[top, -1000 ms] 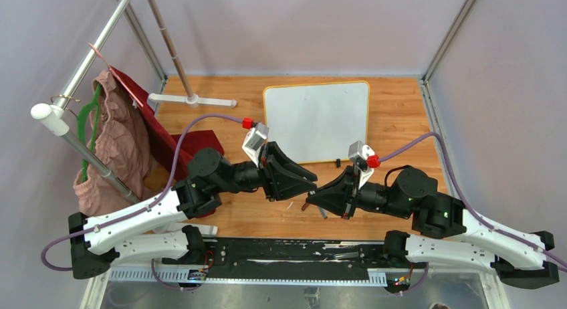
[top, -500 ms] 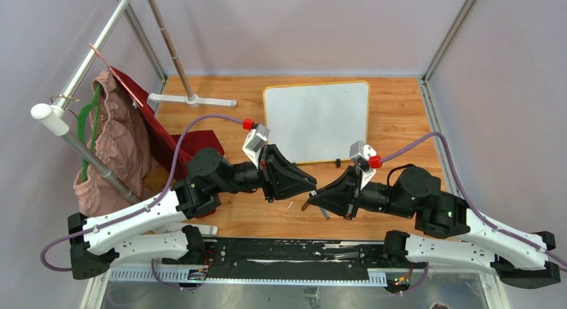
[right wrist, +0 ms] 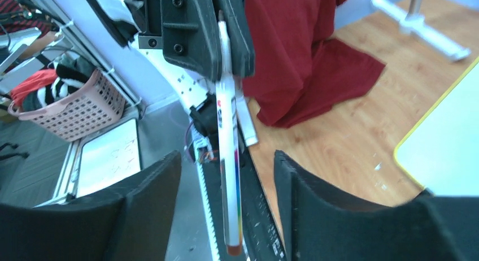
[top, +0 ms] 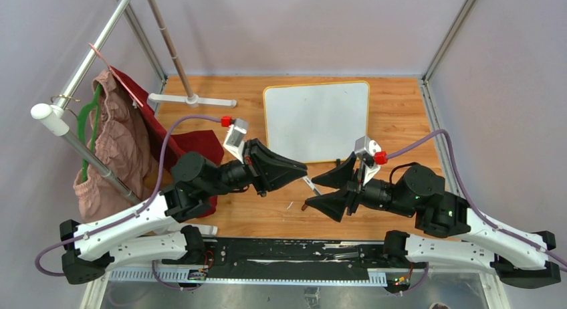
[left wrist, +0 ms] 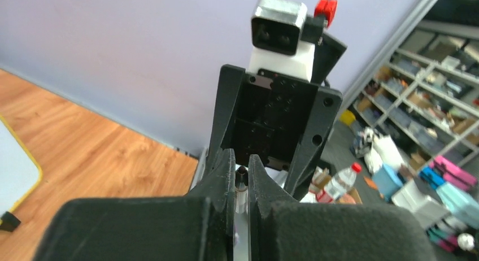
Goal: Write a sentence on the whiteboard
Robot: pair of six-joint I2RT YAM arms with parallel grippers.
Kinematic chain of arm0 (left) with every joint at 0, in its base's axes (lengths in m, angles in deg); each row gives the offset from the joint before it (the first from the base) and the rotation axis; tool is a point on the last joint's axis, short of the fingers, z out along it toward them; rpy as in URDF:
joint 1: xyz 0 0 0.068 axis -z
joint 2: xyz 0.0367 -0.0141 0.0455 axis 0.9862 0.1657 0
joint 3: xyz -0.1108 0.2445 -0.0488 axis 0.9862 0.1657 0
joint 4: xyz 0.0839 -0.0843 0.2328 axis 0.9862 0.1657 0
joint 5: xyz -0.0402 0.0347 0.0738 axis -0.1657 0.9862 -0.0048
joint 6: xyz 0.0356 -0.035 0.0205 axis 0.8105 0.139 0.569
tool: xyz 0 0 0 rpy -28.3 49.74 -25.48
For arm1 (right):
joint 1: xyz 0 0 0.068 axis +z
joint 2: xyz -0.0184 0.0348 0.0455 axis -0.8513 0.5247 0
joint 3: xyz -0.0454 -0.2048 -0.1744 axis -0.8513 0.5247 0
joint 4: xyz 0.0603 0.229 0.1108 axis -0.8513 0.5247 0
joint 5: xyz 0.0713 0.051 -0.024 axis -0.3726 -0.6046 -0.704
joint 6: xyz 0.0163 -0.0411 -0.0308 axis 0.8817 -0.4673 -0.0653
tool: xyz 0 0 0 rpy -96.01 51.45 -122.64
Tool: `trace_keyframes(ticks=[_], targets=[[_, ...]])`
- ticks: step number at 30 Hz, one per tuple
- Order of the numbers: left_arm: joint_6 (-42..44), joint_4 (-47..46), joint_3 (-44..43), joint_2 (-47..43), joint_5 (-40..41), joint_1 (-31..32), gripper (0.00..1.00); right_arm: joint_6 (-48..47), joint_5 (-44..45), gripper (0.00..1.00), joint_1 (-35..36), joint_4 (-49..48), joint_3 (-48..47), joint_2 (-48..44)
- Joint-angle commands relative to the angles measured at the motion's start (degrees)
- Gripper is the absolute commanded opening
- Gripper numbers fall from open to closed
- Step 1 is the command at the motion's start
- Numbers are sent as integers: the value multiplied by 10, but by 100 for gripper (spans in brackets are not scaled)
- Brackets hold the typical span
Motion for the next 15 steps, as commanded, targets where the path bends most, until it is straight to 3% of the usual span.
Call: trace_keyframes(ticks=[1, 8, 15], targets=[[-26, -68, 15, -38, 112, 3, 0, 3, 40, 67, -5, -110, 12, -19], [-83, -156, 59, -67, 245, 3, 0, 10, 95, 69, -5, -280, 60, -16], [-145, -246, 79, -55, 284, 3, 0, 20, 138, 69, -5, -372, 57, 30]])
